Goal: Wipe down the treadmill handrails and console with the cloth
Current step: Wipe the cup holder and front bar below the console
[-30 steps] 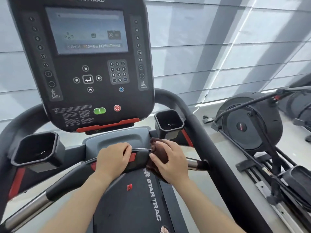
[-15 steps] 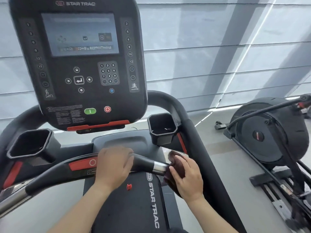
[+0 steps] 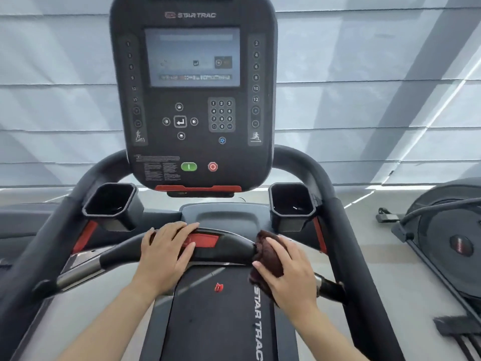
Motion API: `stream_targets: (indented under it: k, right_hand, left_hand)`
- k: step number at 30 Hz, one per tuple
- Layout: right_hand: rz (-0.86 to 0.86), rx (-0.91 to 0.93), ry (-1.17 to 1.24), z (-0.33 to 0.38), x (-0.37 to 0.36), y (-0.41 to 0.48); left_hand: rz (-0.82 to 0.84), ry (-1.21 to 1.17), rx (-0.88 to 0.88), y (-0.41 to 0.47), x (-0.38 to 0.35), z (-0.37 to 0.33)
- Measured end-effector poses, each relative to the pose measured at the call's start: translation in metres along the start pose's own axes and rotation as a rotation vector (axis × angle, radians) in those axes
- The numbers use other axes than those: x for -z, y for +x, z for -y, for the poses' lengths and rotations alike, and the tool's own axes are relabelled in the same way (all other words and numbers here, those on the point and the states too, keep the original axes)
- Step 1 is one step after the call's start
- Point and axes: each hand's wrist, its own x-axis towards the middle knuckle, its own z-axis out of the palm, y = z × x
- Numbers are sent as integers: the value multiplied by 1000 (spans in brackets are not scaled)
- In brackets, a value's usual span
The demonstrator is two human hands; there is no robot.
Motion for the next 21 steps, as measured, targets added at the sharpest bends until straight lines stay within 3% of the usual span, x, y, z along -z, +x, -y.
stream_targets:
  k: [3, 7, 12, 21]
  right_hand:
    - [-1, 47, -49, 32, -18, 14]
    - [131, 107, -241, 93, -50, 40]
    - [273, 167, -313, 141, -85, 57]
    - [-32, 168, -134, 129, -71, 42]
  left_hand:
    - [10, -17, 57, -10, 12, 24]
    - [41, -33, 58, -18, 19, 51]
    - [120, -83, 199, -24, 29, 94]
    - [196, -124, 300, -72, 48, 185]
